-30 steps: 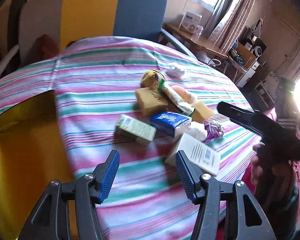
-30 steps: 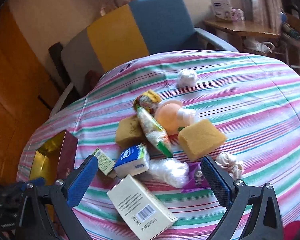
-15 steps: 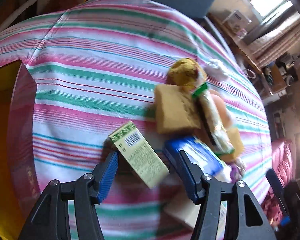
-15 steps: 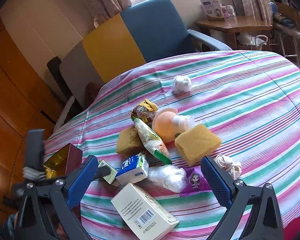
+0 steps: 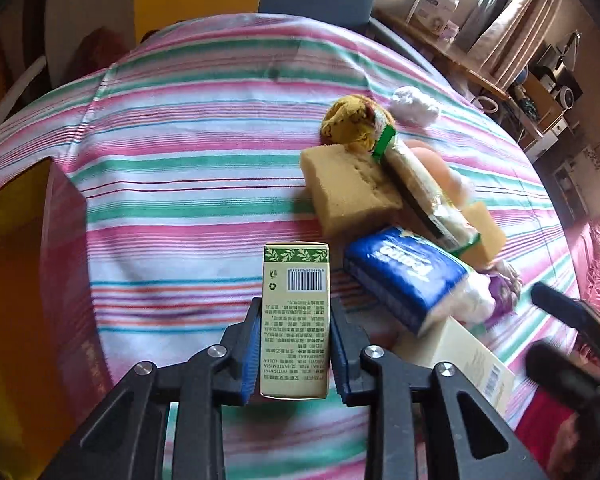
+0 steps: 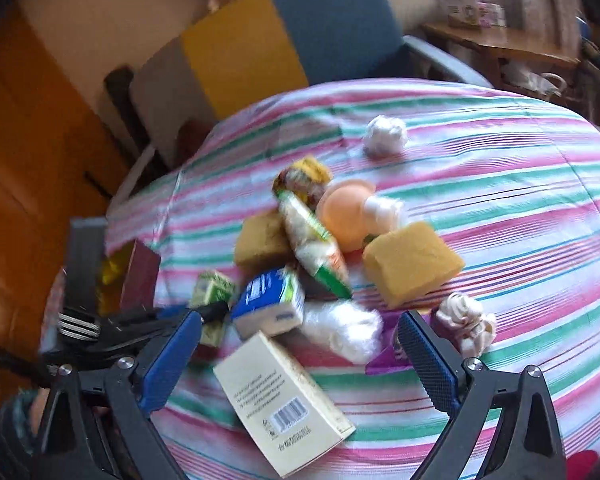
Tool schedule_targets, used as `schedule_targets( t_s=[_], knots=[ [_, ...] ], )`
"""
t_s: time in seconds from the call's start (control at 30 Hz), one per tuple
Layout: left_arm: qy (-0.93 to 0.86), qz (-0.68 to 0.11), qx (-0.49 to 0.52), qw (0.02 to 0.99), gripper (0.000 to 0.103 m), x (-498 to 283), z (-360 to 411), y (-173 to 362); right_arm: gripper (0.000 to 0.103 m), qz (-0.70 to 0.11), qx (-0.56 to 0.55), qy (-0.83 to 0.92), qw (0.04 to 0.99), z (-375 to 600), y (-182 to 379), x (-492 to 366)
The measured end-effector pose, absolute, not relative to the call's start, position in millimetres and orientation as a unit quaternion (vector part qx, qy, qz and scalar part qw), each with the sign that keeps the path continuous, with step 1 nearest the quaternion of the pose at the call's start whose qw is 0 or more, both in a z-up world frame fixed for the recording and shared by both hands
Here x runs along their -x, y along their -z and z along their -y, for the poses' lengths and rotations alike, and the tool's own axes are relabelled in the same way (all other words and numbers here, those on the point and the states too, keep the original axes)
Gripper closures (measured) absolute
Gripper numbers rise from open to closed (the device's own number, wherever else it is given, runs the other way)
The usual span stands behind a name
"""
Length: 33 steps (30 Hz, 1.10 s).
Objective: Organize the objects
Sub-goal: 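Grasp small green-white box with left gripper while right gripper grasps white barcode box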
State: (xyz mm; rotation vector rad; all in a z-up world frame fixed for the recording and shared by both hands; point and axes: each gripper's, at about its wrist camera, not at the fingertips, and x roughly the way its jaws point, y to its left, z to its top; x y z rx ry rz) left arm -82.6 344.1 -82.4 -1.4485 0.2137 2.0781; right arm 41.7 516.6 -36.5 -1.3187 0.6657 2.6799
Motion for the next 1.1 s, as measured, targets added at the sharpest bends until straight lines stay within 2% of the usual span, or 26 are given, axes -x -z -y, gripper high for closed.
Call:
schedule_targets(
  t_s=[0.2,0.33,0.43,0.5,0.53,0.8,1.1],
  knots=[
    [-0.803,-0.086,0.499,0.315,0.074,65.6,-320.5,49.7,0.007,-0.151,0.481,-0.864,-0.013,-485.6,49.9,-32.5],
    [-0.811,-0.082,0.482,0.321,0.074,61.3,-296.7,34.0,0.014,-0.111,0.509,-0.853,-0.005,-472.1,62.1,-29.9],
    [-0.821,-0.075,0.473,0.313,0.074,62.0,-266.2,25.9,0.015,-0.087,0.530,-0.843,0.006,-467.0,72.6,-26.8],
    [-0.829,-0.067,0.468,0.298,0.074,68.6,-232.4,18.0,0.036,-0.067,0.542,-0.837,0.012,-464.4,77.4,-24.9],
    [-0.834,-0.064,0.466,0.289,0.074,73.0,-216.4,15.4,0.053,-0.054,0.547,-0.835,0.017,-460.9,80.0,-24.7],
    [-0.862,-0.065,0.475,0.165,0.074,148.5,-81.7,27.5,0.053,-0.023,0.544,-0.839,0.004,-449.5,81.1,-23.8],
    [-0.854,-0.060,0.502,0.126,0.074,193.3,-57.5,70.4,0.053,-0.025,0.536,-0.844,0.006,-448.5,84.2,-28.2]
  ],
)
